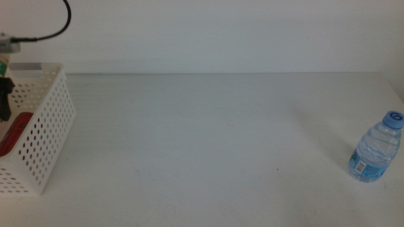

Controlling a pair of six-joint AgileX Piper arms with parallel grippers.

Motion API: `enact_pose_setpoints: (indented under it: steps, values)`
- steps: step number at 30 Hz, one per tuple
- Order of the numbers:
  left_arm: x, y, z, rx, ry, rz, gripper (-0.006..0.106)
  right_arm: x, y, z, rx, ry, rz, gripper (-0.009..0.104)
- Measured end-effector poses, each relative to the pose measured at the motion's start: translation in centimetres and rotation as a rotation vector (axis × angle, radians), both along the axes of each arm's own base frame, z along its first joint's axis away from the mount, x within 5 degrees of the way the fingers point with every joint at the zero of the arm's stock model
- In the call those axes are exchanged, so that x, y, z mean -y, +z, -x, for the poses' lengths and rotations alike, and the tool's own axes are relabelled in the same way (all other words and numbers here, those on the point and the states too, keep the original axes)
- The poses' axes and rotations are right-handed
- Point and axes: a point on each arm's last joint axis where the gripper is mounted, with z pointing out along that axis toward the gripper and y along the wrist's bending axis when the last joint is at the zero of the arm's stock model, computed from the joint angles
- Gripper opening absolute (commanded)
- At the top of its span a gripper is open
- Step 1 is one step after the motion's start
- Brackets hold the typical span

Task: Use arms to grab the bottles and put them into the dustbin to the left of the table.

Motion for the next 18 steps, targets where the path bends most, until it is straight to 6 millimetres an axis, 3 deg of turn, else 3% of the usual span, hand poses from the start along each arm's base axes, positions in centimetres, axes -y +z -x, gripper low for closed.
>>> enact_pose_setpoints:
  steps: [15,17,18]
  values:
    - [-1.1,-4.2,-1.3,-0.107,0.028,-0.033,-0.003,0.0,0.0,0.0,0.000,0.000,0.000,0.075]
    - [-1.1,-4.2,-1.3,-0.106,0.035,-0.033,0.001,0.0,0.0,0.0,0.000,0.000,0.000,0.075]
    - [-1.1,-4.2,-1.4,-0.106,0.037,-0.029,0.028,0.0,0.0,0.0,0.000,0.000,0.000,0.075]
